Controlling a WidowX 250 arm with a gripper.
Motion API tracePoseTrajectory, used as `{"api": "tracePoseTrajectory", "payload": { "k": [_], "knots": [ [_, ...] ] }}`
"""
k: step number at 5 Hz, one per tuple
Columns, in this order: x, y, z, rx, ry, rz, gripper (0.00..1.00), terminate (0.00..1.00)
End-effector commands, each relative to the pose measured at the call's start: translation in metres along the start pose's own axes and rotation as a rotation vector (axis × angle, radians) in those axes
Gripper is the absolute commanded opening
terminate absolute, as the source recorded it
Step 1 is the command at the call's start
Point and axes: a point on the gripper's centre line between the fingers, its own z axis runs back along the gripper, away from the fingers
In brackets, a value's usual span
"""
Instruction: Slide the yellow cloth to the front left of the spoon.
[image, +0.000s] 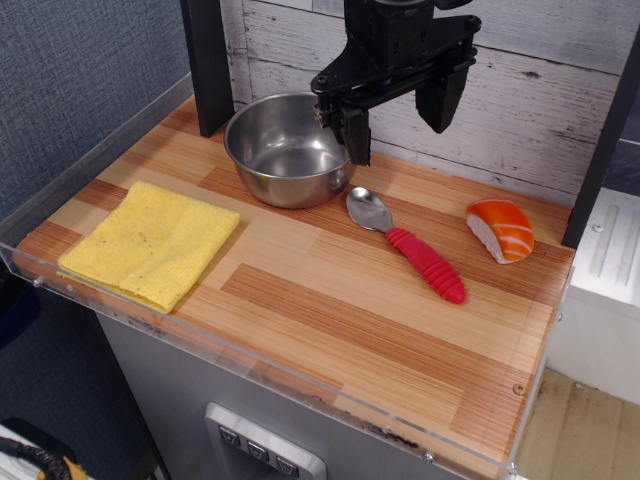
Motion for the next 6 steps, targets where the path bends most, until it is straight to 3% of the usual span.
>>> {"api": "tracePoseTrajectory", "payload": {
  "k": [1, 3, 6],
  "knots": [
    [0.000, 0.000, 0.000, 0.000, 0.000, 0.000, 1.00, 0.00],
    [0.024, 0.051, 0.000, 0.046, -0.049, 0.094, 1.00, 0.00],
    [0.064, 0.107, -0.001, 0.069, -0.083, 0.245, 1.00, 0.00]
  ]
}}
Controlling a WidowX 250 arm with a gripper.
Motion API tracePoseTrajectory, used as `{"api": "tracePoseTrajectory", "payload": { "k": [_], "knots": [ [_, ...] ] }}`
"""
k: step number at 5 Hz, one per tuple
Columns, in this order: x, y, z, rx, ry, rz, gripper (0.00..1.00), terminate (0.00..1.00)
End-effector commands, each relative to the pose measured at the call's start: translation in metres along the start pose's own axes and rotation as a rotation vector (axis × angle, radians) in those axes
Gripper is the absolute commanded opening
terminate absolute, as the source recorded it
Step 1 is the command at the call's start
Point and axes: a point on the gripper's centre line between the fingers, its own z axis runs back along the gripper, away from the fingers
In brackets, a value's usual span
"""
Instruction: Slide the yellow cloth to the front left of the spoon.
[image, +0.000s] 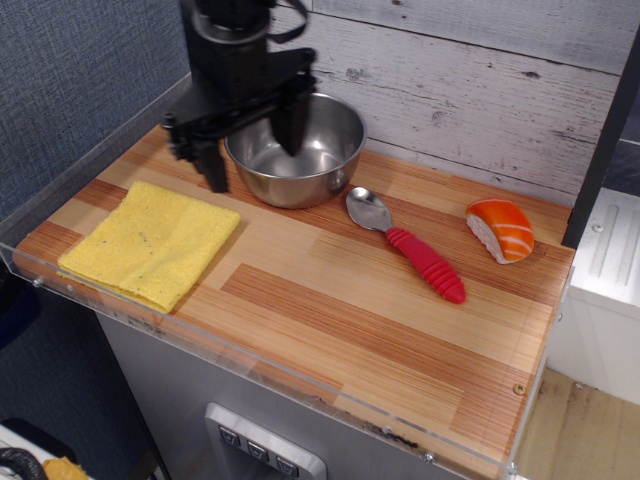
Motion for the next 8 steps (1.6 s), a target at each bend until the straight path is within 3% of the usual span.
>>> {"api": "tracePoseTrajectory", "payload": {
  "k": [1, 3, 5, 7, 8],
  "knots": [
    [0.033, 0.028, 0.000, -0.021, -0.031, 0.133, 1.00, 0.00],
    [0.036, 0.049, -0.024, -0.025, -0.035, 0.249, 1.00, 0.00],
    [0.042, 0.062, -0.054, 0.034, -0.016, 0.307, 1.00, 0.00],
    [0.061, 0.073, -0.064, 0.074, -0.018, 0.358, 1.00, 0.00],
    [0.058, 0.073, -0.070, 0.090, -0.005, 0.357, 1.00, 0.00]
  ]
}}
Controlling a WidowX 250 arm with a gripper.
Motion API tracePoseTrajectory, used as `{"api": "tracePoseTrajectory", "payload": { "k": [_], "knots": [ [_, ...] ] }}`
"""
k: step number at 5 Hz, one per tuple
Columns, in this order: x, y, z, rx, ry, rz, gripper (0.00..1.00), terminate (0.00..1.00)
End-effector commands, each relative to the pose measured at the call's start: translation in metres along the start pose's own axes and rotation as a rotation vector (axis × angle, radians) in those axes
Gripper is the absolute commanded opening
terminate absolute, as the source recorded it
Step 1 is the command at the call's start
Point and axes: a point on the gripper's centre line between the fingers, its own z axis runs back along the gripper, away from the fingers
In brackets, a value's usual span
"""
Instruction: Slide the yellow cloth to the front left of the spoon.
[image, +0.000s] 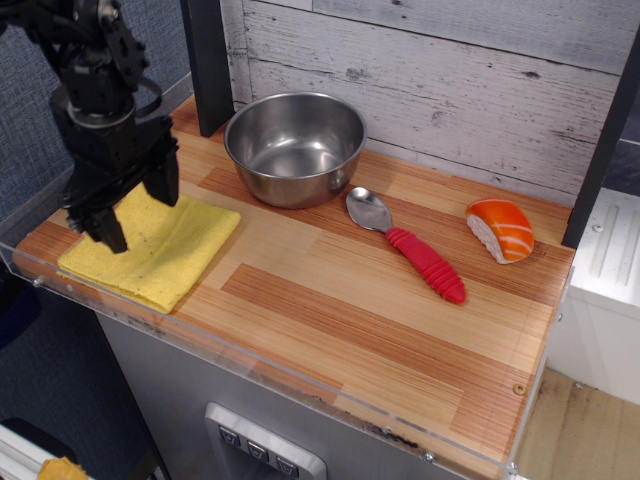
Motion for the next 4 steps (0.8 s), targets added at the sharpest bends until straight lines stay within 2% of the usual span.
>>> {"api": "tracePoseTrajectory", "payload": {
  "k": [1, 2, 4],
  "knots": [
    [-0.003, -0.002, 0.001, -0.010, -0.007, -0.002, 1.00, 0.00],
    [-0.008, -0.004, -0.016, -0.023, -0.027, 0.014, 1.00, 0.00],
    [-0.016, -0.008, -0.023, -0.003, -0.022, -0.001, 1.00, 0.00]
  ]
}}
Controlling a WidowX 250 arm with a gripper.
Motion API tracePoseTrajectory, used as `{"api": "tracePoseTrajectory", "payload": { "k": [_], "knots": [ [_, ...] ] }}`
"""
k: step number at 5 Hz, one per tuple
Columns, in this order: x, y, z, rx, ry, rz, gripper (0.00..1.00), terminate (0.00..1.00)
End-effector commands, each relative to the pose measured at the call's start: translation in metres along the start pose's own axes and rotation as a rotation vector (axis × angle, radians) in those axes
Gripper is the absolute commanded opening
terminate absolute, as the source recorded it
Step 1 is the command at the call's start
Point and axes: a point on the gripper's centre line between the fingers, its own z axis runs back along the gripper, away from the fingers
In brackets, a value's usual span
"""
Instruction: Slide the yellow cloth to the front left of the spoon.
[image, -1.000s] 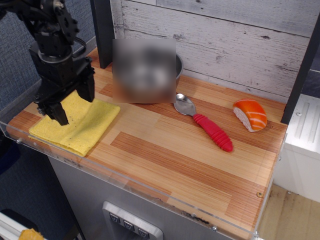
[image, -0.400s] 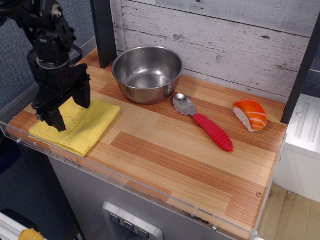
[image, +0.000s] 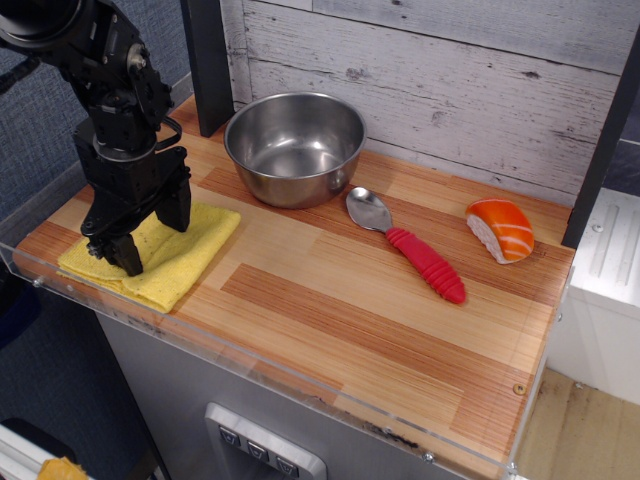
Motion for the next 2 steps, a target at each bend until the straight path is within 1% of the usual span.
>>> {"api": "tracePoseTrajectory", "payload": {
  "k": [1, 2],
  "knots": [
    [-0.014, -0.007, 0.005, -0.036, 0.023, 0.001, 1.00, 0.00],
    [-0.030, -0.013, 0.009, -0.066, 0.050, 0.034, 1.00, 0.00]
  ]
}}
